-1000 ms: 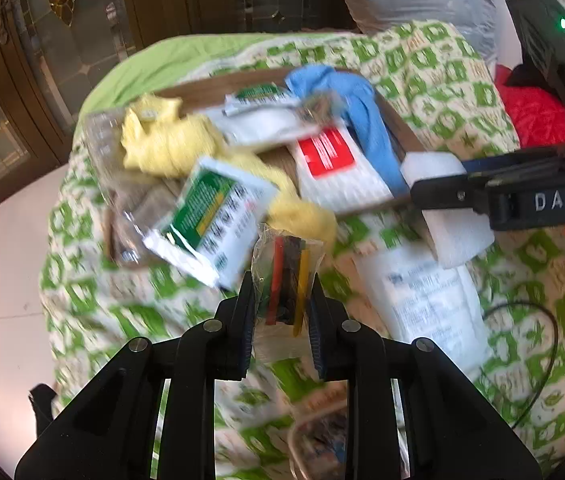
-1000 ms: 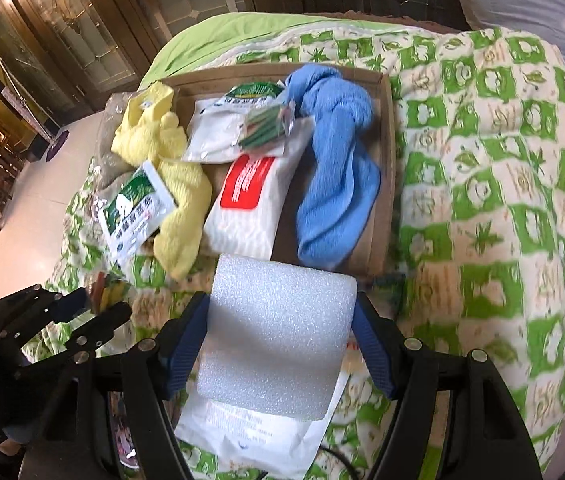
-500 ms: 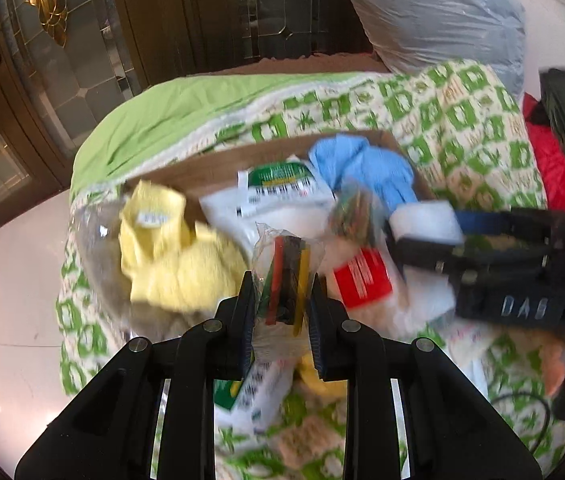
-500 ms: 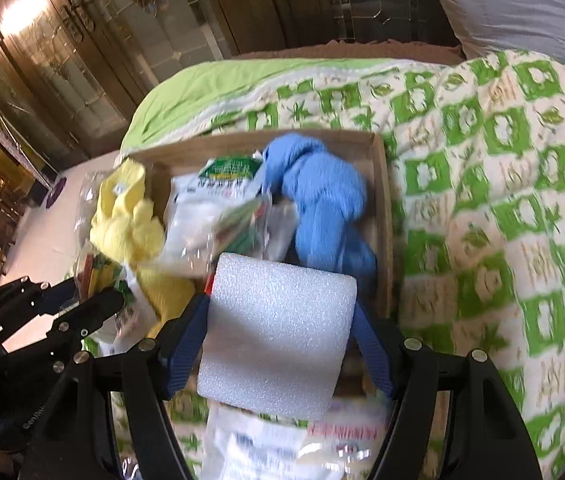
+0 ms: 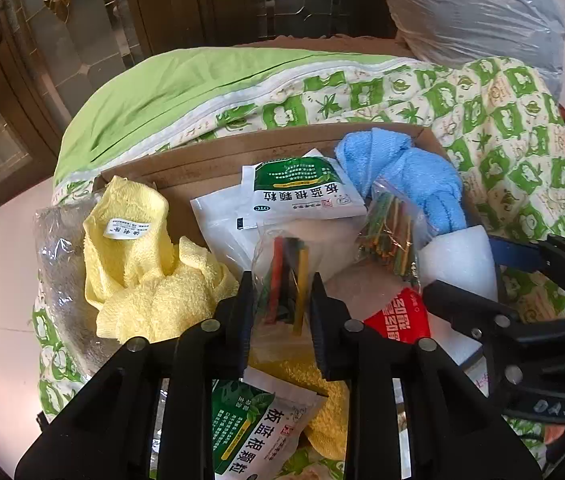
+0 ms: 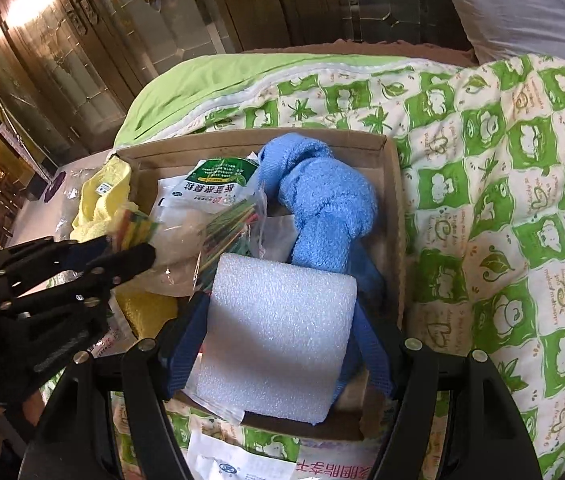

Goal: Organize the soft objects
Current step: 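Lower the foam block and bag of sticks into the tray and open both tools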

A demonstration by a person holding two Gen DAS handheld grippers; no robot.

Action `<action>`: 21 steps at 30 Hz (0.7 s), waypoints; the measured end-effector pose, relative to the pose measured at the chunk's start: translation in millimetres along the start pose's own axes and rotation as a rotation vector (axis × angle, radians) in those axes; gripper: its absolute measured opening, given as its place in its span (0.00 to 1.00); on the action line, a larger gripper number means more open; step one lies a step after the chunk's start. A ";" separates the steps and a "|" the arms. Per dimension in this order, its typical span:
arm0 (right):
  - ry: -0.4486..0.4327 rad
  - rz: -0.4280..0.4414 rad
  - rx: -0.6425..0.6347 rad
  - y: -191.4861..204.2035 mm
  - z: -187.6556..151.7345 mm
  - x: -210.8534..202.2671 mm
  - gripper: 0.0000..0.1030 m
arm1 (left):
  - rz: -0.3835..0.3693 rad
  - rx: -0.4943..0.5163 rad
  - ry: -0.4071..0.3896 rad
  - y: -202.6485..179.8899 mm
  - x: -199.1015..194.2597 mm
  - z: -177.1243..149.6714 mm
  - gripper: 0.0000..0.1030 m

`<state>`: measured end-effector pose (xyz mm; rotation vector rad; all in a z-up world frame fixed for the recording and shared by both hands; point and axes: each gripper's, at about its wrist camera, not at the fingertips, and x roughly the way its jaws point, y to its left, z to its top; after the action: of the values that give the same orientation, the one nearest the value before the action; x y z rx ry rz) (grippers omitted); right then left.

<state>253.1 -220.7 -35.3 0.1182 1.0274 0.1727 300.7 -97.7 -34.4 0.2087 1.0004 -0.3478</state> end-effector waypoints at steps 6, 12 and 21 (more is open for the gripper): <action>-0.013 0.000 -0.019 2.7 -0.6 -1.4 0.73 | 0.015 0.011 -0.014 -2.0 -3.2 2.6 0.48; -0.031 -0.010 -0.009 0.1 -4.1 -2.1 0.77 | 0.048 0.029 -0.036 -5.2 -15.7 2.4 0.56; -0.062 0.069 0.014 -10.4 -10.2 -15.0 0.81 | 0.099 0.022 -0.067 -0.5 -44.9 -12.4 0.67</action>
<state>237.6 -233.7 -29.7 0.1712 0.9637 0.2236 268.7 -85.6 -2.8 0.2642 0.9172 -0.2739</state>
